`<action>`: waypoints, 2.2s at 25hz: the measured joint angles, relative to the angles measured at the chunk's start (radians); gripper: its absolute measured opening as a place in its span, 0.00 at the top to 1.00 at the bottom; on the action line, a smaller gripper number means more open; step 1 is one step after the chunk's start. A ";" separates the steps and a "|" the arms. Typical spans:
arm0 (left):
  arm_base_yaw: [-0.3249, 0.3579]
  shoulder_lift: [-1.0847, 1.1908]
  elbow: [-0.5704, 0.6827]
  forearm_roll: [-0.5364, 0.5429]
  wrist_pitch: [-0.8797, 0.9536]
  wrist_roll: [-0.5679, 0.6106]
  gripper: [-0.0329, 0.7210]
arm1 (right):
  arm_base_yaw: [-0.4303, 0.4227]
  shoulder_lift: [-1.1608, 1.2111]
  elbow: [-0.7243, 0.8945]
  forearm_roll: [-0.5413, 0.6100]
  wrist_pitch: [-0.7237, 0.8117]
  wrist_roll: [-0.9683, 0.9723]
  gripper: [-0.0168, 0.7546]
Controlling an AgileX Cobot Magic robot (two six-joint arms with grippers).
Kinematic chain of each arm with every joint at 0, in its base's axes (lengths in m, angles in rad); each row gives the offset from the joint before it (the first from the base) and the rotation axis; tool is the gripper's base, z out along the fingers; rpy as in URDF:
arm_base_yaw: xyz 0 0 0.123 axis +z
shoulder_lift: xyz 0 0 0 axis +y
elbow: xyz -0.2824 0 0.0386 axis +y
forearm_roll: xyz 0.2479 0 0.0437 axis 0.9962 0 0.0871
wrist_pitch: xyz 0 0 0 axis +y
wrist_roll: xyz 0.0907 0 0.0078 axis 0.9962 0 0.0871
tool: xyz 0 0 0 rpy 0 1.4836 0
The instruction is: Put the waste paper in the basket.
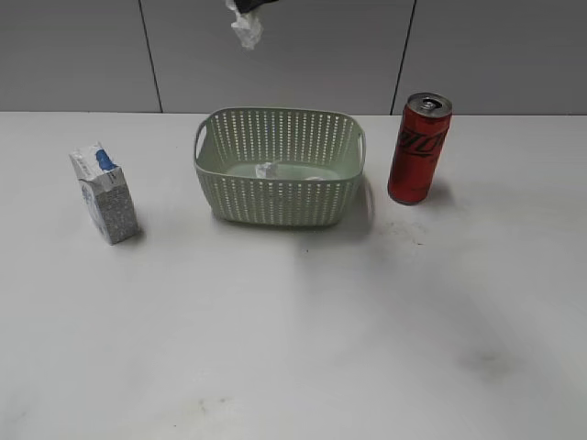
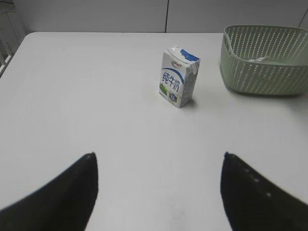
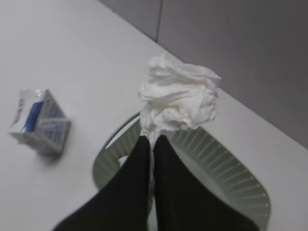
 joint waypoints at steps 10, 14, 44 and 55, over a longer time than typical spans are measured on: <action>0.000 0.000 0.000 0.000 0.000 0.000 0.18 | -0.064 0.234 0.000 -0.006 -0.062 0.002 0.98; 0.000 0.000 0.000 0.000 0.000 0.000 0.18 | -0.064 0.292 0.000 0.002 -0.033 0.003 0.73; 0.000 0.000 0.000 0.000 0.000 0.000 0.18 | -0.579 0.157 -0.245 -0.034 0.463 0.131 0.21; 0.000 0.000 0.000 0.000 0.000 0.000 0.18 | -0.630 -0.164 0.081 0.117 0.466 0.041 0.21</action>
